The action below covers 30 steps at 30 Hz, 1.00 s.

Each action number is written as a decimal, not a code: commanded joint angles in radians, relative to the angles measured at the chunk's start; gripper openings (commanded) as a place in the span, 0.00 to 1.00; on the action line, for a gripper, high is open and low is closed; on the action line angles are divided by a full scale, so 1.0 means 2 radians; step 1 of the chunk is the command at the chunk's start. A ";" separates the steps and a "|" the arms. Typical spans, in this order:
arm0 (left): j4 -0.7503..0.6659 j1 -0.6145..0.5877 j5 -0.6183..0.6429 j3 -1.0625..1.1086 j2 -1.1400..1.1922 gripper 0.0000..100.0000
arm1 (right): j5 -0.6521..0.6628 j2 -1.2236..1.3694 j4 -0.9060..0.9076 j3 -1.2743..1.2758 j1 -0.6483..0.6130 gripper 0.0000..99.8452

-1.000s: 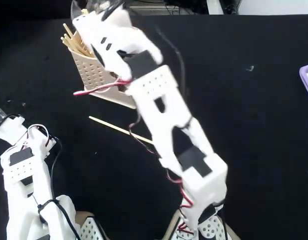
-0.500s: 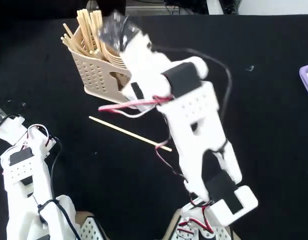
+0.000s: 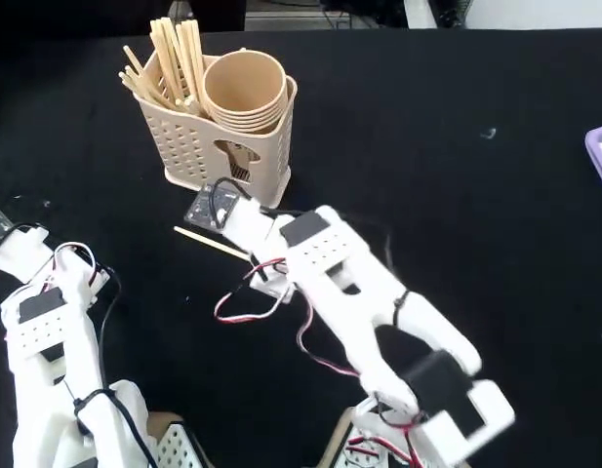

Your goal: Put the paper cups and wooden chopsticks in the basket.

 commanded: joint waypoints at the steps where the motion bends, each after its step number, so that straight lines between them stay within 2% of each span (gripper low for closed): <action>1: -0.009 0.002 0.001 -0.006 -0.009 0.09 | 0.012 0.058 -0.036 -0.023 0.004 0.13; 6: -0.009 0.002 0.001 -0.005 -0.009 0.09 | 0.013 0.160 0.026 -0.119 0.015 0.16; 8: -0.009 0.002 0.001 -0.005 -0.009 0.09 | 0.014 0.180 0.058 -0.146 0.015 0.12; 11: -0.009 0.002 0.001 -0.006 -0.009 0.09 | 0.014 0.191 0.076 -0.165 0.015 0.00; 16: -0.009 0.002 0.001 -0.006 -0.010 0.09 | 0.014 0.178 0.100 -0.165 0.018 0.01; 27: -0.009 0.001 0.001 -0.005 -0.010 0.08 | 0.012 -0.118 0.209 -0.166 0.031 0.01; 30: -0.009 -0.003 0.002 -0.005 -0.010 0.08 | 0.010 -0.209 0.202 -0.168 0.023 0.01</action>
